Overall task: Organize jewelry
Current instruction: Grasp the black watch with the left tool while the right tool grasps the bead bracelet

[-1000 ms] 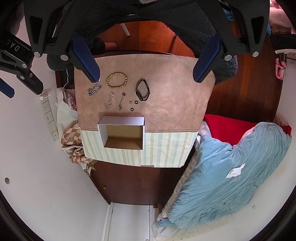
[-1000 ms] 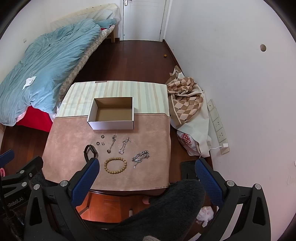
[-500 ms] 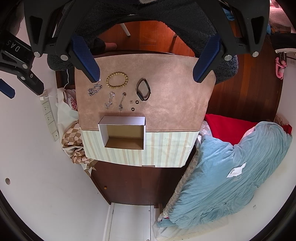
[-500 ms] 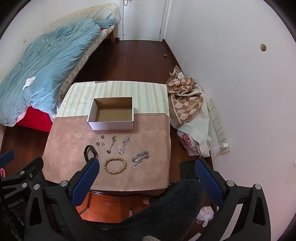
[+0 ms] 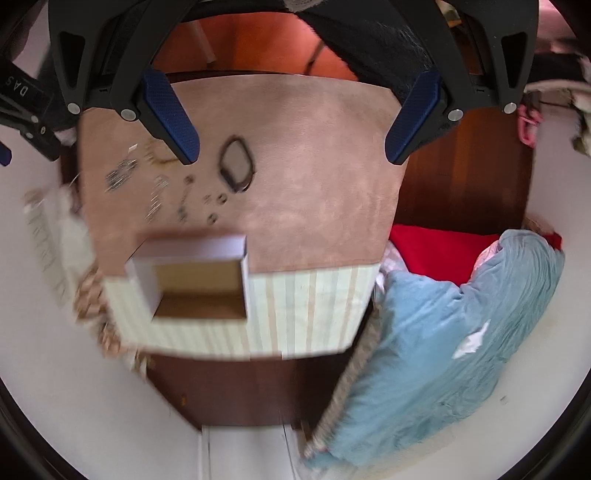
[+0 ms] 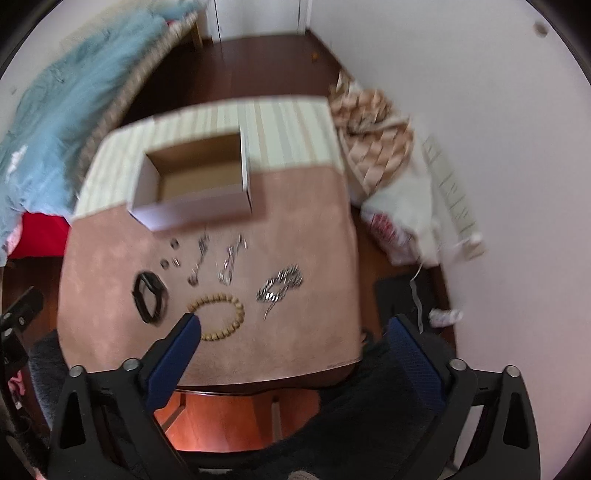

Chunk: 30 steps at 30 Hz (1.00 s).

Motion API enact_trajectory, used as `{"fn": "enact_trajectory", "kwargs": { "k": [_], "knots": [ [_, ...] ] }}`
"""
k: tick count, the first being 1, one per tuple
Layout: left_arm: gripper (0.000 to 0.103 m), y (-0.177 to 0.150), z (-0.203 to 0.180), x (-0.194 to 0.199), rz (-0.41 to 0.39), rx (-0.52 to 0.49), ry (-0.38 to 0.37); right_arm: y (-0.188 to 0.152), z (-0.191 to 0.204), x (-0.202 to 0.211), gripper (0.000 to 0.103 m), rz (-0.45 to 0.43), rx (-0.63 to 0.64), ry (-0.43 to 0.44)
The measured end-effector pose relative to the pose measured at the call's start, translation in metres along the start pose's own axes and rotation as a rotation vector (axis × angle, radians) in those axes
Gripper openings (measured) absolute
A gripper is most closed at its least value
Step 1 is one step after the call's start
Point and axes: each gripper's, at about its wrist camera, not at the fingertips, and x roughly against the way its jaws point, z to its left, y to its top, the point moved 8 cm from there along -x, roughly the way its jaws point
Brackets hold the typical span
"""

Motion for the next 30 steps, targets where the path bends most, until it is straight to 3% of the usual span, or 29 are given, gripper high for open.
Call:
{"fn": "enact_trajectory", "kwargs": {
  "k": [4, 12, 16, 20, 24, 30],
  "knots": [
    [0.103, -0.013, -0.005, -0.046, 0.075, -0.058, 0.022, -0.017, 0.011, -0.068, 0.077, 0.095, -0.032, 0.033],
    [0.103, -0.02, -0.006, -0.096, 0.139, -0.063, 0.06, -0.035, 0.046, -0.143, 0.064, 0.205, -0.037, 0.076],
    [0.103, -0.02, -0.007, -0.114, 0.161, -0.063, 0.068, -0.041, 0.061, -0.159, 0.059, 0.233, -0.018, 0.083],
    [0.103, -0.022, -0.008, -0.128, 0.184, -0.052, 0.062, -0.042, 0.071, -0.163, 0.047, 0.223, 0.014, 0.071],
    [0.103, -0.025, -0.01, -0.141, 0.207, -0.045, 0.044, -0.039, 0.074, -0.162, 0.009, 0.193, 0.038, 0.05],
    [0.103, -0.036, -0.017, -0.165, 0.298, 0.001, -0.063, -0.045, 0.059, -0.162, 0.009, 0.218, -0.001, 0.061]
  ]
}}
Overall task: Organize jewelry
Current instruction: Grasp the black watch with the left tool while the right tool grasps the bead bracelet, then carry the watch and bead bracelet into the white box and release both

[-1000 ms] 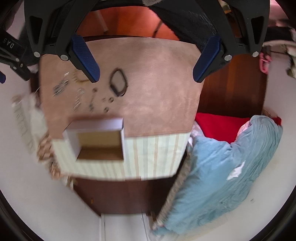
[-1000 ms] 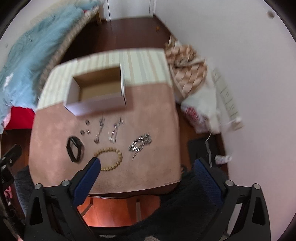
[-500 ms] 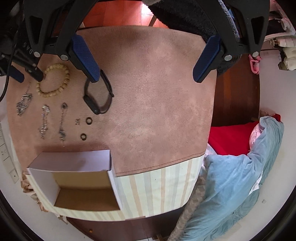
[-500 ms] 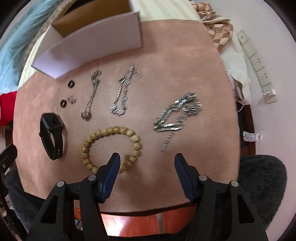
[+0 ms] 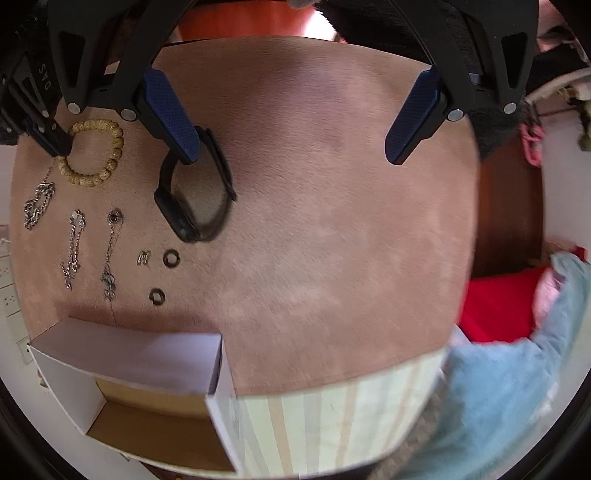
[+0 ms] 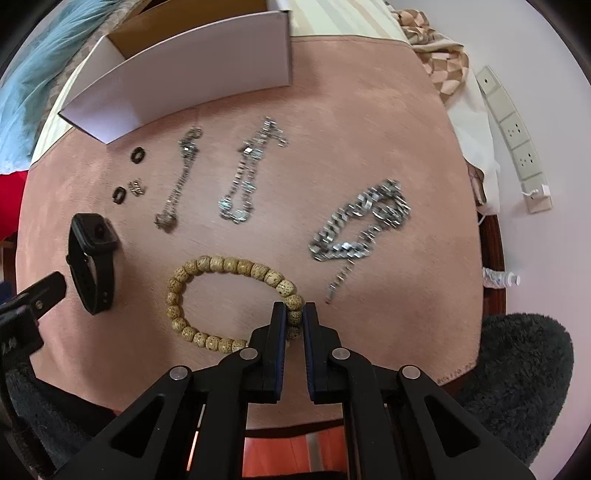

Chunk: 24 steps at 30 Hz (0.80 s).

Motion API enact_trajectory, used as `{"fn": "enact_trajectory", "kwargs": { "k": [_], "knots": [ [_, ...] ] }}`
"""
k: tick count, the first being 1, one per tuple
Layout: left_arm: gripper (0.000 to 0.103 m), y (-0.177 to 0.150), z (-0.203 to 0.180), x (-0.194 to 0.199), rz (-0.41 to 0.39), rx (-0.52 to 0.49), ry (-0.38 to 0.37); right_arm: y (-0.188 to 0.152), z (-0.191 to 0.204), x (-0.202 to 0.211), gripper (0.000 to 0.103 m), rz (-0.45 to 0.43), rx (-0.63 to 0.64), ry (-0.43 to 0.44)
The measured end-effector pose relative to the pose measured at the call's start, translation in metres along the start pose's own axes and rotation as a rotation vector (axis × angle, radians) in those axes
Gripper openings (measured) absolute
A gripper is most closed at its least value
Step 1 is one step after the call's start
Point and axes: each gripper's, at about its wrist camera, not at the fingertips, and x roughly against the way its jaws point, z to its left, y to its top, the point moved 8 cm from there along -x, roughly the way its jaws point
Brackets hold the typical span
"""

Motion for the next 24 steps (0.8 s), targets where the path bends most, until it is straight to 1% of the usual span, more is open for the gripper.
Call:
{"fn": "enact_trajectory", "kwargs": {
  "k": [2, 4, 5, 7, 8, 9, 10, 11, 12, 15, 21, 22, 24],
  "knots": [
    [0.102, -0.001, 0.0, -0.011, 0.033, 0.029, -0.045, -0.001, -0.004, 0.002, 0.009, 0.005, -0.007, -0.001],
    [0.102, -0.002, -0.002, -0.022, 0.064, 0.058, -0.108, -0.002, -0.006, 0.001, 0.009, 0.011, -0.013, 0.002],
    [0.1, -0.002, -0.004, -0.025, 0.068, 0.069, -0.134, -0.003, -0.007, -0.001, 0.009, 0.018, -0.013, 0.002],
    [0.088, 0.001, -0.007, -0.027, 0.054, 0.079, -0.168, -0.002, -0.008, -0.002, 0.009, 0.016, -0.003, -0.007],
    [0.07, 0.002, -0.009, -0.028, 0.044, 0.078, -0.185, -0.001, -0.01, -0.003, 0.009, 0.016, -0.001, -0.01],
    [0.059, 0.002, -0.011, -0.028, 0.035, 0.075, -0.184, 0.001, -0.012, -0.004, 0.009, 0.016, 0.0, -0.011],
    [0.055, 0.003, -0.011, -0.028, 0.019, 0.069, -0.175, 0.001, -0.012, -0.005, 0.009, 0.016, -0.001, -0.011],
    [0.042, 0.005, -0.012, -0.026, -0.006, 0.057, -0.176, 0.001, -0.012, -0.005, 0.009, 0.016, 0.0, -0.011],
    [0.027, 0.007, -0.014, -0.024, -0.029, 0.041, -0.171, 0.001, -0.011, -0.005, 0.009, 0.016, 0.0, -0.01],
    [0.005, 0.01, -0.02, -0.02, -0.032, 0.016, -0.191, 0.0, -0.006, -0.001, 0.009, 0.013, -0.016, 0.005],
    [0.004, 0.01, -0.019, -0.011, -0.061, -0.008, -0.184, 0.008, 0.0, 0.017, 0.009, -0.036, -0.03, 0.061],
    [0.004, 0.003, -0.02, -0.003, -0.067, -0.008, -0.187, 0.011, 0.002, 0.023, 0.009, -0.047, -0.031, 0.08],
    [0.004, 0.002, -0.019, 0.006, -0.085, -0.013, -0.19, 0.015, 0.006, 0.033, 0.009, -0.063, -0.026, 0.106]
  ]
}}
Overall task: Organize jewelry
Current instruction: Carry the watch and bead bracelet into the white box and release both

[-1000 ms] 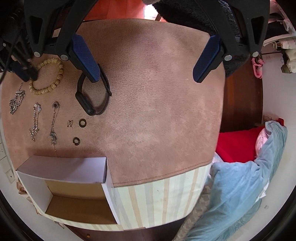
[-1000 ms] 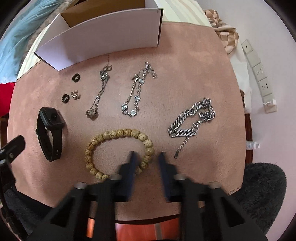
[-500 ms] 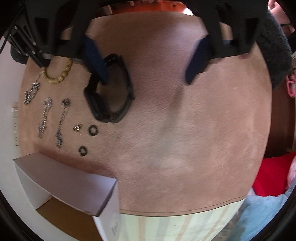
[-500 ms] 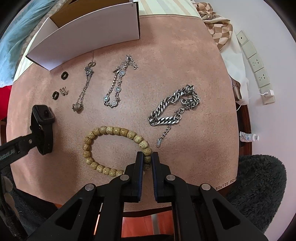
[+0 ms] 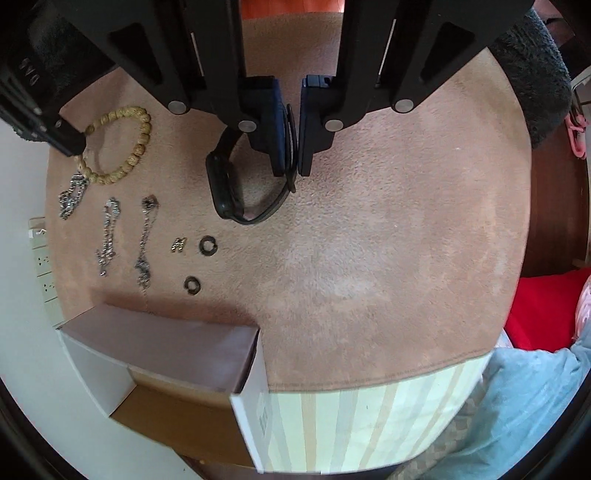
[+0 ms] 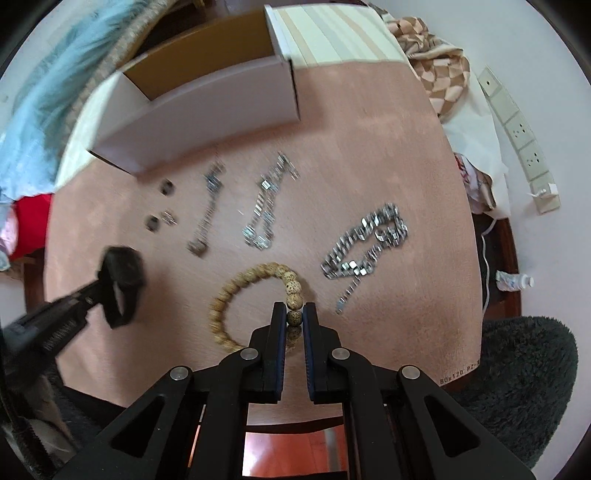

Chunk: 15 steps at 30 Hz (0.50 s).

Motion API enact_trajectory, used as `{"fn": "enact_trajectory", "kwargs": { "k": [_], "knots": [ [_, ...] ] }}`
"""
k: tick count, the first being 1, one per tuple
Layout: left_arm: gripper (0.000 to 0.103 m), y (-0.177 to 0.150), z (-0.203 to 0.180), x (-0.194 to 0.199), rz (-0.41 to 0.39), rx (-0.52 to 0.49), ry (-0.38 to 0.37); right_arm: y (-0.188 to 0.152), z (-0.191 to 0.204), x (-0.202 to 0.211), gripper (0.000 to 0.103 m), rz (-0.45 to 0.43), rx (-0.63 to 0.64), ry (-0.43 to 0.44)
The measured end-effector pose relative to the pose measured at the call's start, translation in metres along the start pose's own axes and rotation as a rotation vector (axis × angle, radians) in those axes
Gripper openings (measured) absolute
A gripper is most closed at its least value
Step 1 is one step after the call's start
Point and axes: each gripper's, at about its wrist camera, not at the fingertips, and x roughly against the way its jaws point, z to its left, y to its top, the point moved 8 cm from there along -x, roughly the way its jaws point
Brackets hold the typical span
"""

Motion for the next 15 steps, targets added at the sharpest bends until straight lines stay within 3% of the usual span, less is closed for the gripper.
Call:
{"fn": "enact_trajectory", "kwargs": {
  "k": [8, 15],
  "knots": [
    [0.004, 0.012, 0.007, 0.069, -0.084, -0.005, -0.052, 0.034, 0.023, 0.054, 0.009, -0.096, 0.055, 0.089],
    [0.004, 0.061, 0.0, 0.114, -0.177, -0.007, -0.106, 0.089, 0.039, 0.114, 0.009, -0.215, 0.106, 0.15]
  ]
}}
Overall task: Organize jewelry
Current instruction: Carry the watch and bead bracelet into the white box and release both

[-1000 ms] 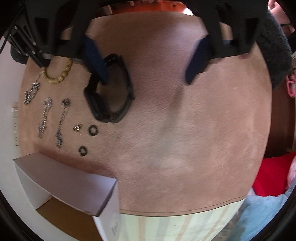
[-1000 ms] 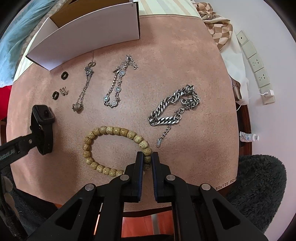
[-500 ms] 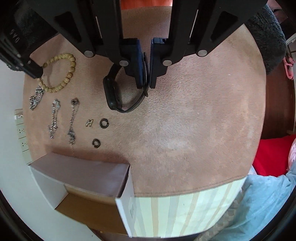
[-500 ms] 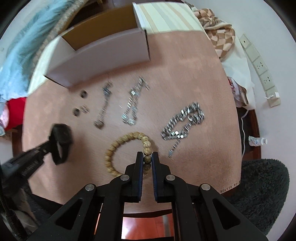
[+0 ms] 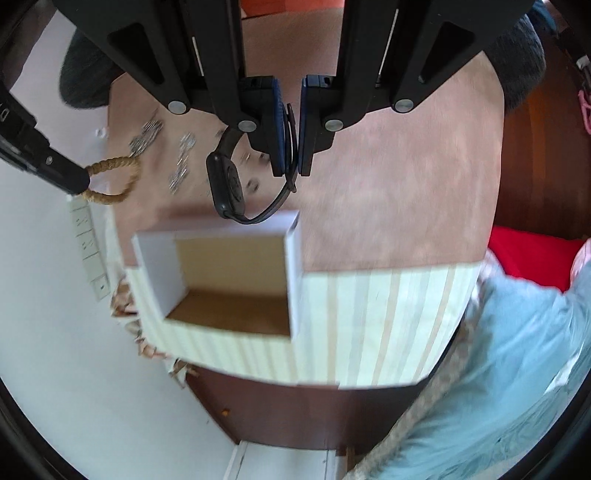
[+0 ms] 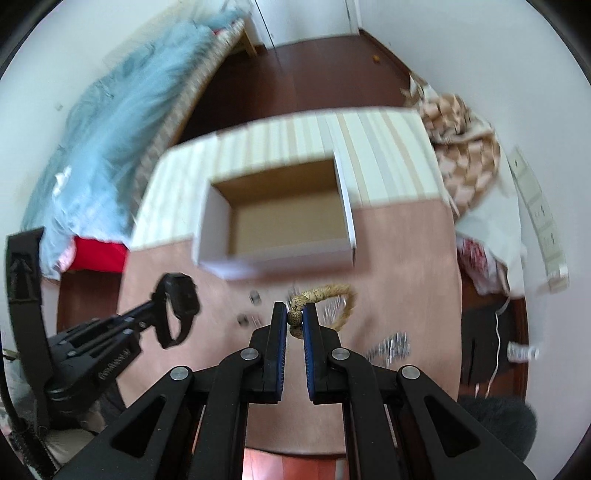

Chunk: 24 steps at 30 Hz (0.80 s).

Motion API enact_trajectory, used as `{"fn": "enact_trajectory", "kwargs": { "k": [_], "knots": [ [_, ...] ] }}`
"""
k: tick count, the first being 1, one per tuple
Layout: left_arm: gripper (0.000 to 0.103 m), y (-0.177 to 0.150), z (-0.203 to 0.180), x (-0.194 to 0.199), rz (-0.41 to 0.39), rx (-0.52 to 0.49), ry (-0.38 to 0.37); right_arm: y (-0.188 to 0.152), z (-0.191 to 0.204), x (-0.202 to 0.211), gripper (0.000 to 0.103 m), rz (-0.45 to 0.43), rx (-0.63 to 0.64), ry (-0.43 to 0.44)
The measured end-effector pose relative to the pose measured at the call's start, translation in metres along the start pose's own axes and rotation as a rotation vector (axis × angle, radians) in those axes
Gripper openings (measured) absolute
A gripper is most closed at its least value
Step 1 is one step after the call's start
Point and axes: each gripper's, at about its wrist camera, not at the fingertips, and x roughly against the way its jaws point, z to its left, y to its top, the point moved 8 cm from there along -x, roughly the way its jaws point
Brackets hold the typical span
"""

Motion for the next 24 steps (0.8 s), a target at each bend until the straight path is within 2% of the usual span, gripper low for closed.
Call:
{"fn": "enact_trajectory", "kwargs": {
  "k": [4, 9, 13, 14, 15, 18, 20, 21, 22, 23, 24],
  "knots": [
    [0.004, 0.035, -0.008, -0.01, -0.017, -0.013, -0.016, 0.042, 0.005, 0.003, 0.009, -0.037, 0.029, 0.011],
    [0.005, 0.061, -0.015, -0.042, 0.016, -0.026, -0.017, 0.081, 0.009, -0.027, 0.009, -0.02, 0.054, -0.007],
    [0.005, 0.078, -0.014, -0.066, 0.042, -0.019, -0.02, 0.099, 0.006, -0.056, 0.009, 0.012, 0.052, -0.027],
    [0.008, 0.082, -0.013, -0.07, 0.051, -0.01, -0.026, 0.101, 0.004, -0.06, 0.009, 0.015, 0.046, -0.028],
    [0.012, 0.086, -0.013, -0.074, 0.056, 0.004, -0.031, 0.105, 0.003, -0.065, 0.009, 0.021, 0.041, -0.021],
    [0.012, 0.094, -0.012, -0.082, 0.081, 0.052, -0.061, 0.113, -0.001, -0.082, 0.009, 0.055, 0.013, 0.014],
    [0.015, 0.1, -0.011, -0.086, 0.092, 0.071, -0.069, 0.112, -0.005, -0.095, 0.01, 0.114, -0.002, 0.03],
    [0.022, 0.102, -0.011, -0.085, 0.088, 0.071, -0.067, 0.111, -0.007, -0.101, 0.015, 0.144, -0.012, 0.042],
    [0.028, 0.105, -0.01, -0.083, 0.077, 0.066, -0.059, 0.108, -0.009, -0.105, 0.029, 0.161, -0.017, 0.046],
    [0.049, 0.107, -0.009, -0.081, 0.069, 0.062, -0.046, 0.105, -0.013, -0.107, 0.038, 0.168, -0.021, 0.038],
    [0.067, 0.109, -0.008, -0.077, 0.049, 0.058, -0.033, 0.103, -0.015, -0.106, 0.052, 0.166, -0.02, 0.035]
  ]
}}
